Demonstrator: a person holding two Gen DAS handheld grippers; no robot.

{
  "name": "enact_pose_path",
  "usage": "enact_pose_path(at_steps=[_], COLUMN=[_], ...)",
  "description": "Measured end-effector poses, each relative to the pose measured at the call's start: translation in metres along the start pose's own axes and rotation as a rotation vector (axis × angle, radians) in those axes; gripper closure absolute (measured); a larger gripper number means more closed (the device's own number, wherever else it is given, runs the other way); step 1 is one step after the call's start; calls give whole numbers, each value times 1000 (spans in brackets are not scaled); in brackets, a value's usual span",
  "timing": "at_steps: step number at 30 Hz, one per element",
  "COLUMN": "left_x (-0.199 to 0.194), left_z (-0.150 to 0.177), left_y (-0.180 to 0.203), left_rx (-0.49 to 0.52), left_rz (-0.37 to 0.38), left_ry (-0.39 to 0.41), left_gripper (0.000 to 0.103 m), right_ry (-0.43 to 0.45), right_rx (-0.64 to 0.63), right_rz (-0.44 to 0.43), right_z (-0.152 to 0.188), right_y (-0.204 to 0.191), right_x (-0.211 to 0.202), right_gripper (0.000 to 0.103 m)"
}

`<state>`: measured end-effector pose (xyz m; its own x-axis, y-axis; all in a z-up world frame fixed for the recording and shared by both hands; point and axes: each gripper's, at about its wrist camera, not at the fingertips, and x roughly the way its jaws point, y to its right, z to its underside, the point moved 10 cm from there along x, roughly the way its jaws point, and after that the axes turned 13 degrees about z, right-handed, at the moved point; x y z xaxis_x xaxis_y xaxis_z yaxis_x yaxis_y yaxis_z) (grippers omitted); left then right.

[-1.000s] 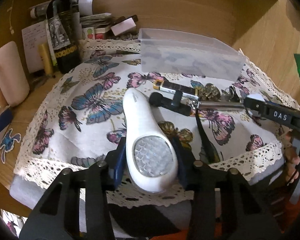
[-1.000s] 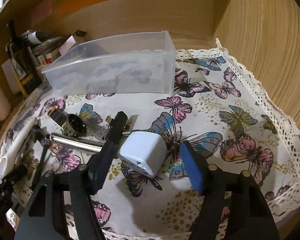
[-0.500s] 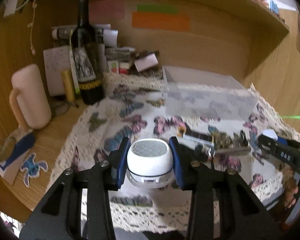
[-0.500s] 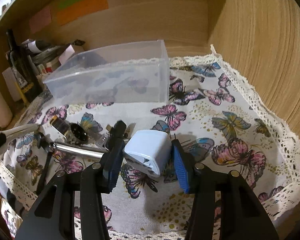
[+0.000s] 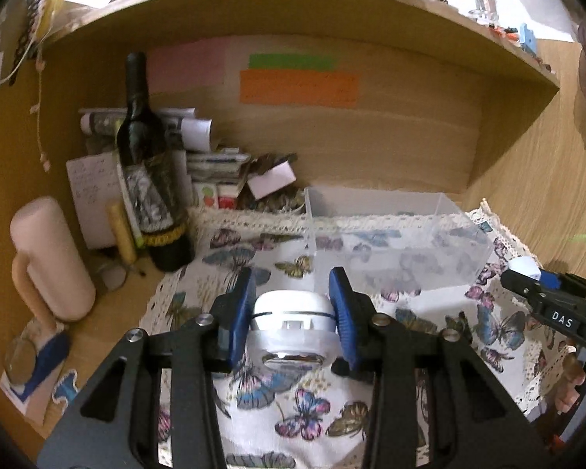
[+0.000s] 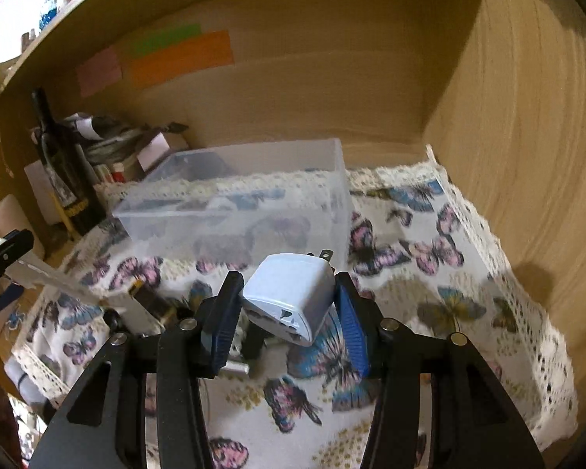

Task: Organize rigid objects
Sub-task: 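Lift and carry the device with the left tool while the right tool carries the plug to the box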

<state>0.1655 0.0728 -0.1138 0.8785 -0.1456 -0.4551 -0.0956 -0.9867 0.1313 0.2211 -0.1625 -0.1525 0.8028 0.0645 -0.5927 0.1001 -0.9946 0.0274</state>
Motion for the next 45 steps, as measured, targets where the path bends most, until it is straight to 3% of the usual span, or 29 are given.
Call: enact_pose_path(at_steps=[3, 5, 6, 9, 11, 14, 16, 23, 27, 29, 45], left_x=[3, 3, 4, 17, 23, 36, 42, 70, 79, 79, 57], left_z=[-12, -23, -27, -27, -22, -7, 2, 32, 46, 46, -17], left_y=[0, 1, 0, -2, -9, -14, -17, -38, -38, -37, -12], left_rx=[8, 23, 37, 64, 84, 40, 17, -87, -140, -139, -43], left_rz=[11, 17, 11, 1, -50, -1, 22, 59, 115, 116, 127], left_ry=[0, 5, 3, -34, -23, -73, -93, -200, -225, -221, -131], left_gripper=[72, 97, 101, 99, 86, 80, 63, 63, 79, 79, 82], right_ry=[15, 24, 29, 37, 29, 14, 10, 4, 8, 5, 36], right_rx=[-4, -10, -14, -23, -24, -22, -24, -23, -34, -35, -35], right_rz=[-22, -27, -26, -35, -39, -48, -48, -49, -43, -42, -49], right_z=[-11, -18, -22, -27, -27, -25, -24, -25, -25, -25, -39], right_y=[-5, -8, -9, -12, -14, -16, -16, -16, -17, -17, -19], right_x=[0, 0, 1, 3, 7, 10, 12, 13, 14, 15, 12], right_gripper=[58, 58, 58, 58, 58, 58, 58, 58, 58, 58, 58])
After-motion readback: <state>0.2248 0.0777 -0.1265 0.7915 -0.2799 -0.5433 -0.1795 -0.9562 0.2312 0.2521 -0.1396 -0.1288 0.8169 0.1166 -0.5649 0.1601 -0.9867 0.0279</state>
